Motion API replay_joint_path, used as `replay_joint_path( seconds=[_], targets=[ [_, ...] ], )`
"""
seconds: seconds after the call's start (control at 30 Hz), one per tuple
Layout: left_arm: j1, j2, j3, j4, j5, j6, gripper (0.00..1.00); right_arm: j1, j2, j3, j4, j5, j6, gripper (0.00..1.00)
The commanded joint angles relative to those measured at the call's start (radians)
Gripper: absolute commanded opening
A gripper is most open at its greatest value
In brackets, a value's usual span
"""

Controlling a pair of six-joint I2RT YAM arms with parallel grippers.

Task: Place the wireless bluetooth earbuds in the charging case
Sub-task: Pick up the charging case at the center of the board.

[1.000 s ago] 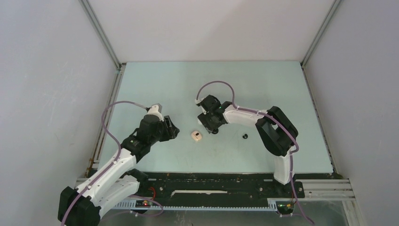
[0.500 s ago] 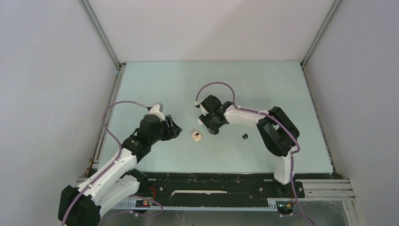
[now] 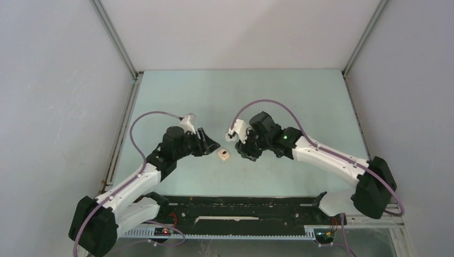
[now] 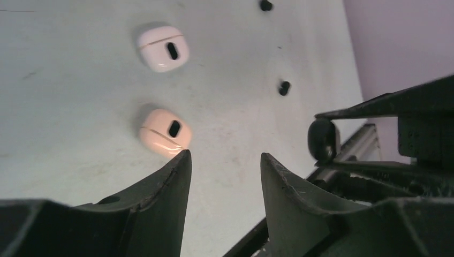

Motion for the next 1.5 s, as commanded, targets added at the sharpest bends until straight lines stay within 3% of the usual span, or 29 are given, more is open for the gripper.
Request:
replay_joint_path(
  seconds=[0.0,0.47,0.87,1.07,1.27,1.47],
  targets=[
    [-0.039,0.043,0.021,0.175,0.212,-0.052,0.55,0.028,-0.097,-0.068,0.023,-0.092,-0.169,0.41],
    [-0.206,0.196,0.087,0.283,0.272,-0.099,0.51,0.090,-0.142,-0.070,0.018,-0.024,-0.211,0.42],
    [-0.238,0.289,0.117,0.304,0.293,-0.126,0.41,0.100,-0.160,-0.070,0.017,-0.013,-0.217,0.42],
    [-0.241,0.316,0.118,0.354,0.341,-0.156,0.32,0.101,-0.159,-0.071,0.020,-0.005,-0.217,0.44],
    [-0.241,0.300,0.106,0.367,0.331,-0.145,0.19,0.086,-0.164,-0.070,0.015,-0.031,-0.184,0.62],
    [-0.242,0.280,0.086,0.368,0.303,-0.116,0.15,-0.034,-0.216,-0.029,-0.127,-0.277,-0.122,0.77]
  ],
)
